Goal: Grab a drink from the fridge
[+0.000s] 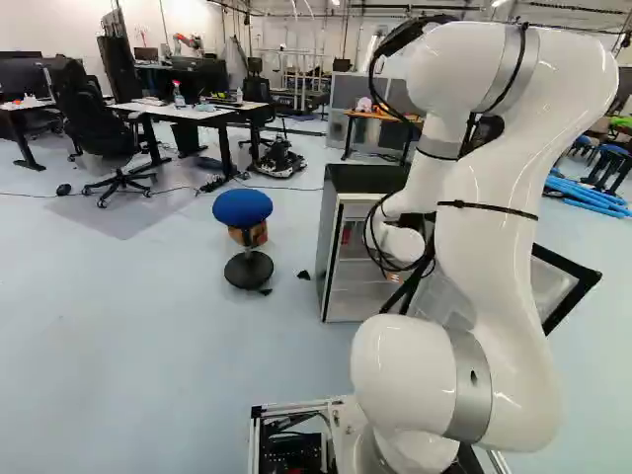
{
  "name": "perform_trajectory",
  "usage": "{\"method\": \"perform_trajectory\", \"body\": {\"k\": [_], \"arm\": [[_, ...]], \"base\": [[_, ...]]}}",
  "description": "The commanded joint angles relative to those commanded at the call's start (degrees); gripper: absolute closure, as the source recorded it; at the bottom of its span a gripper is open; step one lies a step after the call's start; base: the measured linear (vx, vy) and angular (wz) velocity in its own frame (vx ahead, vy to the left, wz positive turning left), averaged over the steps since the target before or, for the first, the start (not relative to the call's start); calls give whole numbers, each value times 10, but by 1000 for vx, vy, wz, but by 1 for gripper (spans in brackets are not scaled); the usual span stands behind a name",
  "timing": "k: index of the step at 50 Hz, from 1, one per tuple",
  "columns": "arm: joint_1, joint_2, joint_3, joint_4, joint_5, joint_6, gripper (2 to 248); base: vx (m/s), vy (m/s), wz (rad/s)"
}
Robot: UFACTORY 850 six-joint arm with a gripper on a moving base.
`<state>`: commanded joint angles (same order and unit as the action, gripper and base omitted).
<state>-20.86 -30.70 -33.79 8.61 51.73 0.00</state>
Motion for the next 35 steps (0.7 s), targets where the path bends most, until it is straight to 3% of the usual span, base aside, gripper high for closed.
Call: {"method": "perform_trajectory", "body": {"k": [7, 35], "arm": [[0, -14, -6, -33, 0, 0, 3], [0, -76, -42, -67, 1, 0, 3]], "base": [[0, 0, 0], [0, 0, 0]]}}
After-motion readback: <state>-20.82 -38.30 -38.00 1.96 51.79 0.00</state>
